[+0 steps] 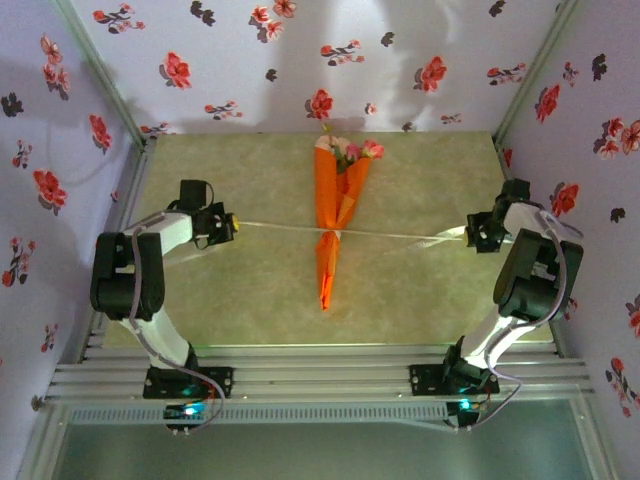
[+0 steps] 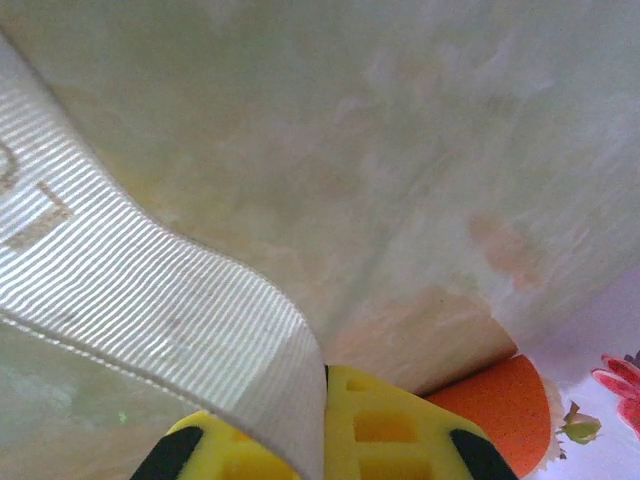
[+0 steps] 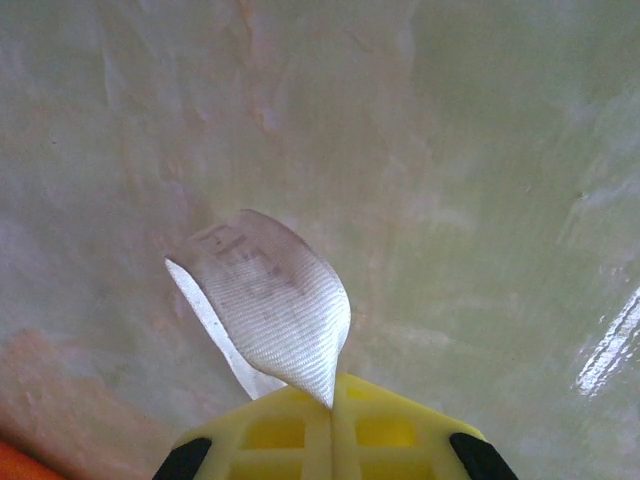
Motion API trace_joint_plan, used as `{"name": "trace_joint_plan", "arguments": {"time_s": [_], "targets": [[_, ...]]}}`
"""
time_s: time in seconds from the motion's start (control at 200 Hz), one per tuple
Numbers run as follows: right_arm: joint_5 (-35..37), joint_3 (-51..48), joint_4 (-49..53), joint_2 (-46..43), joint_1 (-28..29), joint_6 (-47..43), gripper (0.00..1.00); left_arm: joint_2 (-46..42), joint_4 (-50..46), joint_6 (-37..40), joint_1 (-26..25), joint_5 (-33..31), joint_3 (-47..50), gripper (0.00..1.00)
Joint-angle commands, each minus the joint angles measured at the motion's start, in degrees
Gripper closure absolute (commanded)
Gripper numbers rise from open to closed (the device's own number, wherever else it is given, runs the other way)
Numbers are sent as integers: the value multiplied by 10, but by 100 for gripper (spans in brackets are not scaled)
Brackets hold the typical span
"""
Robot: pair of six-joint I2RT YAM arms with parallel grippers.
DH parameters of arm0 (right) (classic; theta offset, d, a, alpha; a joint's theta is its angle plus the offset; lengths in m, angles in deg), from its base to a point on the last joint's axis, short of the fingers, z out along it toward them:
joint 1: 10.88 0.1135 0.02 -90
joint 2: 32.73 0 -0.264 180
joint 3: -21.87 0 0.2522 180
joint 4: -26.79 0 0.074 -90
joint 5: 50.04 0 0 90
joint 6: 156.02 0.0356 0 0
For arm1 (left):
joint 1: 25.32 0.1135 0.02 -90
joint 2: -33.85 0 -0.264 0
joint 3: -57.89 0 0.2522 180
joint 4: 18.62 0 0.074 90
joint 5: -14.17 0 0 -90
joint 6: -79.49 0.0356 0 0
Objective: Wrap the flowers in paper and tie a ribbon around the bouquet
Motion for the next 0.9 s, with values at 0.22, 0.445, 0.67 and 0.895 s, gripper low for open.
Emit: {"name": "trace_joint_plan", "arguments": {"time_s": [0.22,0.445,0.67,0.895], "targets": [[59,-4,-18,4,24,33,100,-30,-179,1,-68,-48,-68,46],[57,-2,-11,2,25,27,100,-7,-150,-90,-202,-48,-99,34],[54,-3,-13,2,26,24,100,98,-90,-184,-276,-35,-156,32],[52,-9,-16,1,32,26,100,153,-119,-189,-283,-33,-207,46]]}}
